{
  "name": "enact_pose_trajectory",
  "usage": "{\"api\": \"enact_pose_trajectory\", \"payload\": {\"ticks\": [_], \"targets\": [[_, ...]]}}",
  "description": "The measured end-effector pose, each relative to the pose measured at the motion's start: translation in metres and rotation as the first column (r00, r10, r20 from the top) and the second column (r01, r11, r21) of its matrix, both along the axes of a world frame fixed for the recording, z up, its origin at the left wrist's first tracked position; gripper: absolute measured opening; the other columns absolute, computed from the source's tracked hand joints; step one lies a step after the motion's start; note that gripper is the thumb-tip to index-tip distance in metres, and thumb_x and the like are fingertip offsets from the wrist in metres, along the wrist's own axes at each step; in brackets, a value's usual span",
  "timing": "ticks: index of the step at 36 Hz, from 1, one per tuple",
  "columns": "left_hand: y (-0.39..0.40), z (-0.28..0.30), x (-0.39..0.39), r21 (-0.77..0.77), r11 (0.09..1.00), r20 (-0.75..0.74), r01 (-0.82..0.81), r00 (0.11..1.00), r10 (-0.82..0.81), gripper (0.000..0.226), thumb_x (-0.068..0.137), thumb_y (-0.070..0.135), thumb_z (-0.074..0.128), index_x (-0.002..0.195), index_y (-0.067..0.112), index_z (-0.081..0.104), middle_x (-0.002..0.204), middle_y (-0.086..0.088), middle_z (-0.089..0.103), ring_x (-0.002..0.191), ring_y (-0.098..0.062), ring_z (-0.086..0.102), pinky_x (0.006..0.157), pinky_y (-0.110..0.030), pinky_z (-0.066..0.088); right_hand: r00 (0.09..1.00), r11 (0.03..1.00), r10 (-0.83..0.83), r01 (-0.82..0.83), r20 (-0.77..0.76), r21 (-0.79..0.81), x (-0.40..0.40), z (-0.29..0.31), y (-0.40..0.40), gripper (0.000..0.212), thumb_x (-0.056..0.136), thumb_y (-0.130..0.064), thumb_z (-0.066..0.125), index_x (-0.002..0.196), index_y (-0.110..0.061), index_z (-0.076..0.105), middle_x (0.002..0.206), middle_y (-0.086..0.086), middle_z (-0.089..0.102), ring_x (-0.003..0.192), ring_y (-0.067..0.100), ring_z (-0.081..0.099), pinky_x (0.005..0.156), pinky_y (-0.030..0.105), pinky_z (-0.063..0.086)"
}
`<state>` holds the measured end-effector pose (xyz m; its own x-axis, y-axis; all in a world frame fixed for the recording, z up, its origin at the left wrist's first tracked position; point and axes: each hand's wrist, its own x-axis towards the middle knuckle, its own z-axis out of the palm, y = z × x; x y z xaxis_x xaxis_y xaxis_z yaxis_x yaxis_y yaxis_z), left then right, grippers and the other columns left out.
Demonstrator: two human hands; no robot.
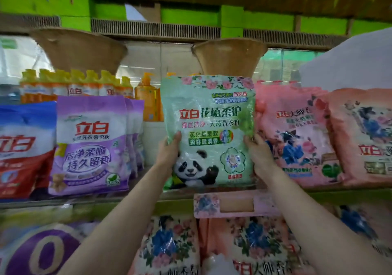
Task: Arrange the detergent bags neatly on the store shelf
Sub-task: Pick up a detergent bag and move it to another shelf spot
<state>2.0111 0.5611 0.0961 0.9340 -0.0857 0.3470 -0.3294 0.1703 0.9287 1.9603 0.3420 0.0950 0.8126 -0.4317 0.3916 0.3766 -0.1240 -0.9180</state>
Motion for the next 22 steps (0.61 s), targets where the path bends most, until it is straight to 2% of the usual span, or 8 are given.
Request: {"api": "enact_pose_trajectory", "payload": {"ticks": [3, 5, 7, 10, 13, 15, 18, 22], "targets": [[0.006, -0.002, 0.01, 0.01, 0.998, 0.0, 0.058, 0.998, -0.058, 0.025, 0.093, 0.04, 0.052, 0.09, 0.016, 0.061, 0.082, -0.002, 0.071, 0.067, -0.013, 0.067, 0.056, -0.023, 0.054, 0.997, 1.0, 0.03, -0.03, -0.071, 0.003, 0.018, -0.012, -0.015, 0.01, 0.086, -0.028, 0.063, 0.091, -0.019, 0.065, 0.11, 0.011, 0.068, 0.104, 0.029, 0.063, 0.1, 0.051, 0.045], [0.01, -0.007, 0.015, 0.0, 0.99, -0.015, 0.139, 0.99, -0.139, 0.024, 0.091, 0.036, 0.057, 0.097, 0.013, 0.063, 0.079, 0.001, 0.075, 0.068, -0.013, 0.071, 0.055, -0.022, 0.055, 0.992, 1.0, 0.021, -0.022, -0.125, -0.01, 0.026, -0.019, -0.026, 0.043, 0.065, -0.043, 0.074, 0.095, -0.013, 0.065, 0.108, 0.013, 0.068, 0.103, 0.032, 0.063, 0.1, 0.053, 0.044], [0.01, -0.013, 0.02, -0.008, 0.979, -0.03, 0.205, 0.978, -0.205, 0.034, 0.084, 0.037, 0.067, 0.11, 0.016, 0.063, 0.089, -0.001, 0.076, 0.08, -0.017, 0.073, 0.065, -0.027, 0.058, 0.985, 0.998, 0.06, -0.063, -0.161, -0.014, 0.045, -0.028, -0.047, 0.08, 0.045, -0.056, 0.08, 0.109, -0.012, 0.061, 0.112, 0.01, 0.067, 0.107, 0.031, 0.062, 0.102, 0.051, 0.043], [0.01, -0.013, 0.028, -0.026, 0.971, -0.093, 0.239, 0.966, -0.24, 0.053, 0.073, 0.04, 0.076, 0.119, 0.019, 0.059, 0.098, -0.006, 0.074, 0.088, -0.025, 0.072, 0.077, -0.037, 0.057, 0.966, 0.985, 0.172, -0.174, -0.193, 0.005, 0.061, -0.033, -0.064, 0.104, 0.047, -0.069, 0.079, 0.133, -0.018, 0.049, 0.132, 0.004, 0.057, 0.121, 0.027, 0.054, 0.109, 0.051, 0.035], [0.011, 0.001, 0.033, -0.007, 0.975, -0.126, 0.223, 0.967, -0.222, 0.078, 0.063, 0.057, 0.076, 0.125, 0.018, 0.053, 0.112, -0.01, 0.069, 0.094, -0.026, 0.069, 0.074, -0.036, 0.057, 0.961, 0.977, 0.202, -0.21, -0.187, -0.027, 0.027, -0.013, -0.026, 0.084, 0.062, -0.063, 0.075, 0.13, -0.017, 0.054, 0.127, 0.004, 0.062, 0.118, 0.025, 0.057, 0.11, 0.047, 0.036], [0.012, 0.008, 0.038, 0.012, 0.977, -0.145, 0.214, 0.967, -0.21, 0.098, 0.055, 0.066, 0.076, 0.133, 0.015, 0.047, 0.122, -0.012, 0.063, 0.103, -0.027, 0.065, 0.083, -0.04, 0.056, 0.976, 0.988, 0.154, -0.157, -0.156, -0.011, 0.018, -0.007, -0.01, 0.072, 0.075, -0.049, 0.07, 0.133, -0.013, 0.047, 0.13, 0.006, 0.058, 0.119, 0.025, 0.055, 0.109, 0.042, 0.037], [0.013, 0.015, 0.033, -0.022, 0.964, -0.172, 0.263, 0.949, -0.263, 0.068, 0.072, 0.057, 0.069, 0.124, 0.015, 0.056, 0.118, -0.015, 0.066, 0.106, -0.033, 0.064, 0.096, -0.047, 0.049, 0.979, 0.985, 0.167, -0.16, -0.119, 0.066, 0.017, -0.006, -0.007, 0.076, 0.078, -0.042, 0.069, 0.14, -0.013, 0.037, 0.135, 0.005, 0.052, 0.12, 0.024, 0.053, 0.105, 0.037, 0.039], [0.01, 0.016, 0.036, 0.046, 0.966, -0.155, 0.253, 0.958, -0.243, 0.081, 0.068, 0.056, 0.073, 0.133, 0.015, 0.048, 0.134, -0.017, 0.054, 0.119, -0.036, 0.055, 0.104, -0.051, 0.043, 0.959, 0.972, 0.228, -0.215, -0.169, 0.096, 0.02, -0.003, -0.009, 0.069, 0.066, -0.054, 0.073, 0.124, -0.02, 0.058, 0.125, 0.005, 0.062, 0.117, 0.024, 0.057, 0.108, 0.045, 0.039]]}}
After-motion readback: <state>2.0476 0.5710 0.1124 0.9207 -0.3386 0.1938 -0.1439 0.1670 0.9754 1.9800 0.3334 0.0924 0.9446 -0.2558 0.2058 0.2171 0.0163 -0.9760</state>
